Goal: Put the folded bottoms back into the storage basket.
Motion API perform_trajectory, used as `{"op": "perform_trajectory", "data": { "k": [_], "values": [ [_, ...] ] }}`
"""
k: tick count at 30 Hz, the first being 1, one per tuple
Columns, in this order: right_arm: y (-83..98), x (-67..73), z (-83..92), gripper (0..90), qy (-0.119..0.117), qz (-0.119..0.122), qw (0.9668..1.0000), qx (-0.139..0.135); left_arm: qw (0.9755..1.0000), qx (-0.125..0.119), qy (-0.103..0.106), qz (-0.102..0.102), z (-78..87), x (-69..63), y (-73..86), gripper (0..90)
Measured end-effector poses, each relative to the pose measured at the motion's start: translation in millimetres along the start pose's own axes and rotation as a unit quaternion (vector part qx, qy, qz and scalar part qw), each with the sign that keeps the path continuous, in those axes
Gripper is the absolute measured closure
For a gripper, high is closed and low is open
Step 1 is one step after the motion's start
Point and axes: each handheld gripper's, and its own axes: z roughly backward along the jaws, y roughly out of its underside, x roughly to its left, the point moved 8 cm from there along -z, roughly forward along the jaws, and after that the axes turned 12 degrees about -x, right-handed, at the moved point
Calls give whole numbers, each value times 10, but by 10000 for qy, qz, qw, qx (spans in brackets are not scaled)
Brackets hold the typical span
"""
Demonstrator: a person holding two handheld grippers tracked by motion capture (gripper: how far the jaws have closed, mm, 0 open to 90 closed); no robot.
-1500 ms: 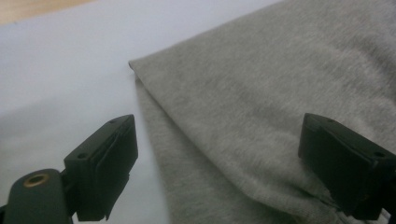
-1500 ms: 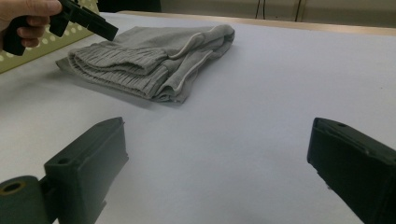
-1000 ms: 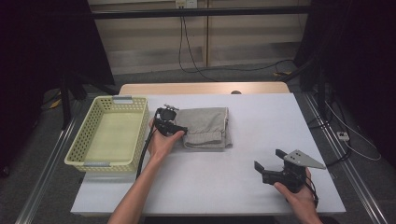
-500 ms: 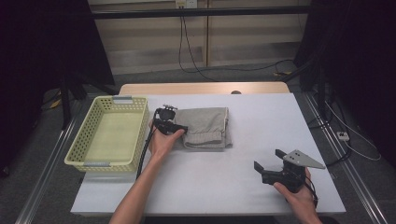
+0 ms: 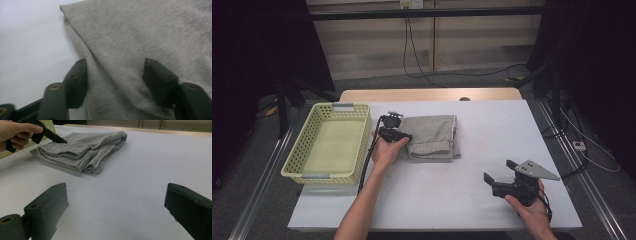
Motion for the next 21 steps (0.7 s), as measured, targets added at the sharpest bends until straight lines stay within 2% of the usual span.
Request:
{"op": "perform_trajectory", "data": {
  "k": [1,3,8,10,11,12,13,16,17,18,21],
  "values": [
    [1,1,0,46,-5,10,10000,2,9999,-24,132,36,9,-31,2,470],
    [3,1,-5,47,-3,13,10000,4,9998,-30,178,47,10,-43,3,531],
    [4,3,-11,53,-12,20,10000,4,9998,-2,209,73,10,-38,2,539],
    [3,5,-12,52,-14,21,10000,3,9996,-4,266,68,11,-52,1,569],
    [5,4,-16,52,-10,21,10000,6,9993,-3,375,71,13,-72,4,698],
    [5,4,-16,52,-10,21,10000,6,9986,-17,512,109,12,-102,13,698],
    [8,2,-19,52,-1,36,10000,16,9987,-45,498,79,8,-116,14,742],
    [8,3,-18,53,0,30,10000,12,9988,-38,488,52,9,-119,13,749],
    [8,6,-16,53,-5,26,10000,14,9982,-59,567,168,8,-105,13,757],
    [9,7,-14,53,-4,23,10000,18,9982,-59,567,168,8,-105,13,764],
    [6,3,-10,52,-11,23,10000,10,9979,-213,506,350,9,-106,21,778]
  ]
}}
